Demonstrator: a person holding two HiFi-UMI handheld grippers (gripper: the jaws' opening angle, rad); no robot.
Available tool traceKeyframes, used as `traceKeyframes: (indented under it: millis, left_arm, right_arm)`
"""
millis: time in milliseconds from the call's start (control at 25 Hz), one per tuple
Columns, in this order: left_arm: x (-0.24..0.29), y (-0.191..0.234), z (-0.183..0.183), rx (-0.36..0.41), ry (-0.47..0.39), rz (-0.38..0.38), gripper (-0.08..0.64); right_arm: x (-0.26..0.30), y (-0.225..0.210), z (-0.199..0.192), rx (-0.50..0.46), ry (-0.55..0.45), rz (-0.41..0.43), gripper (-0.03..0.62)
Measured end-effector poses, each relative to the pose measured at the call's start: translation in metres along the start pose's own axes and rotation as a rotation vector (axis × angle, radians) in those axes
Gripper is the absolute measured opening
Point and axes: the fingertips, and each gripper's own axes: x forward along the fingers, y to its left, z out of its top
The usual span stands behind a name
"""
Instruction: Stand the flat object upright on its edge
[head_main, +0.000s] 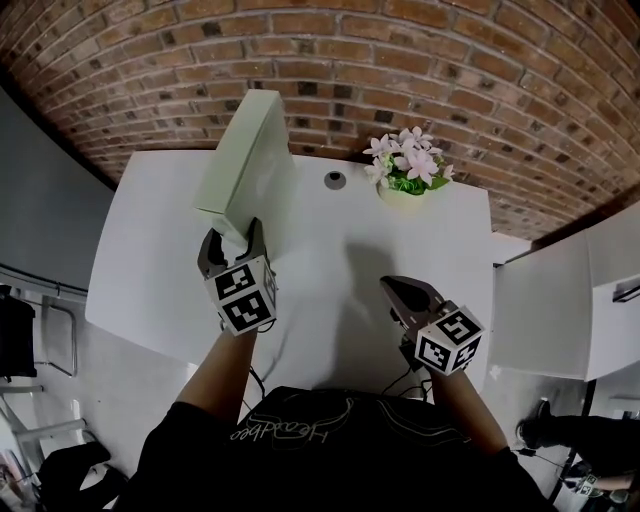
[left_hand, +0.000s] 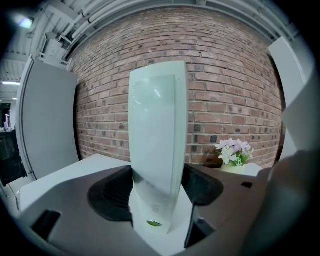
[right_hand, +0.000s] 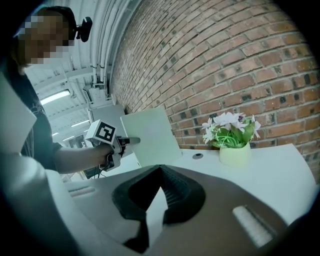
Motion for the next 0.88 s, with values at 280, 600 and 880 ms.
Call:
traceKeyframes:
  millis: [280, 600, 880]
  left_arm:
    - [0.026, -0.004, 0.011, 0.007, -0.017, 0.002, 0.307]
    - [0.052, -0.008, 0.023, 0.017, -0.042, 0.003, 0.307]
    - [0.062, -0.013, 0.03, 0.014, -0.061, -0.004, 0.307]
  right_arm:
    - [0.011, -0.014, 0.004, 0.021, 0.001, -0.029, 0.005]
    - [0.021, -0.029, 0.004, 0.039, 0.001, -0.064, 0.005]
    - [0.028, -0.036, 0.003, 0.052, 0.009, -0.095, 0.005]
